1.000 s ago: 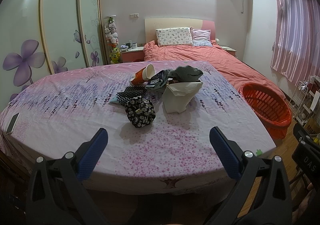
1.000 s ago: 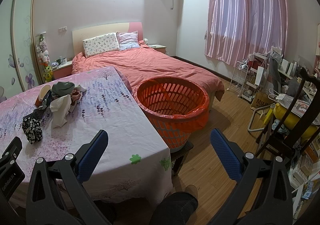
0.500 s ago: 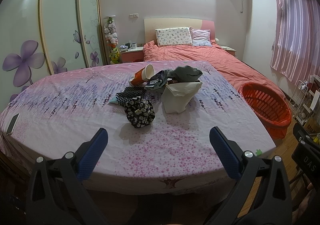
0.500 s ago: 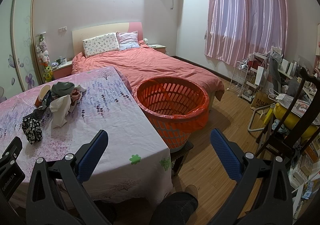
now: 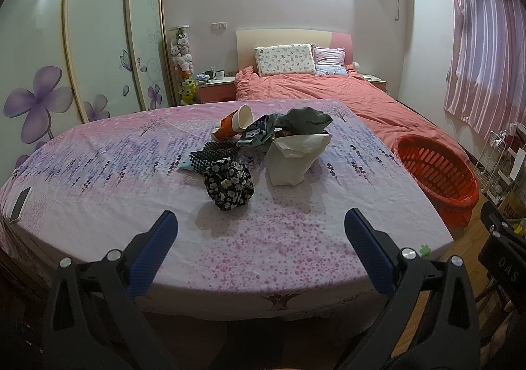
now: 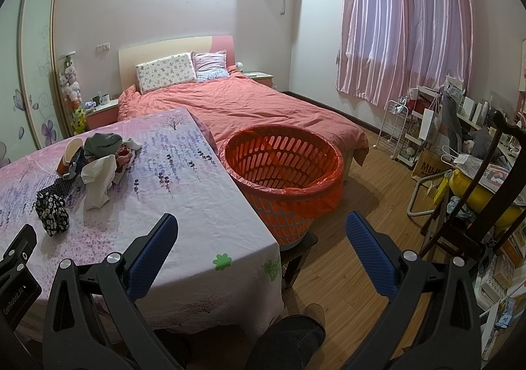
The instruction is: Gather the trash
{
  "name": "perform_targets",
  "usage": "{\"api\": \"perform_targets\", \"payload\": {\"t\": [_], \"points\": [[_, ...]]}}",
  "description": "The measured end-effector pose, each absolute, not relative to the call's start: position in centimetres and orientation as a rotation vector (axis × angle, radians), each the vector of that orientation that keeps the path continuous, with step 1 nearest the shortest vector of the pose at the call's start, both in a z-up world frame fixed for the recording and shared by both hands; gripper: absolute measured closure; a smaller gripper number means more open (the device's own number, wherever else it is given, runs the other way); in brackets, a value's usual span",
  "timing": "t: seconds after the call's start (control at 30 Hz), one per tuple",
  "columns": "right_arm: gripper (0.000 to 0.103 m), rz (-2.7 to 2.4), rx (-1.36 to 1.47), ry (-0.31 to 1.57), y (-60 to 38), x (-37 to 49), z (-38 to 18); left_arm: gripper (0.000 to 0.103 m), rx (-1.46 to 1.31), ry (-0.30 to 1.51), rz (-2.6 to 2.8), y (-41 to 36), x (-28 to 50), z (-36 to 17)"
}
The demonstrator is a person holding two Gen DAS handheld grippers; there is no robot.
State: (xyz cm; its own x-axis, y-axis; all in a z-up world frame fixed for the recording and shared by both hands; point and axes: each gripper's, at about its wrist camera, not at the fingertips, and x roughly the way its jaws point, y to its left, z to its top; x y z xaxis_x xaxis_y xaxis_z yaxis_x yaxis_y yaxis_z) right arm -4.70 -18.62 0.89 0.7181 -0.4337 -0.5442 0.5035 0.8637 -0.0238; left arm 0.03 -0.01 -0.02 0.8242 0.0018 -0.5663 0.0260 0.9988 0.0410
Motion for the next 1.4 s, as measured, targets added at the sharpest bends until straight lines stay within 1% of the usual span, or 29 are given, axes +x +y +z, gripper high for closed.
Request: {"api": "perform_targets", "payload": {"t": [1.07,1.13,1.4], "points": [[0.002,-0.522,0.128,0.569,-18.7,-4.6,0.4,0.004,0.048,0.606,-0.012,-0.1,0.0,0.1],[0.002,-0.524,0.124,0.567,-18.6,-4.8,1.1,0.004,0.049,0.609,-0.012,0.0,0.1,0.0],[0.002,-0.457,0.116,0.576,-18.5,-2.3,-0.5,0.004,0.014,0.607,0.018,2.0,1.8,-0.8]]}}
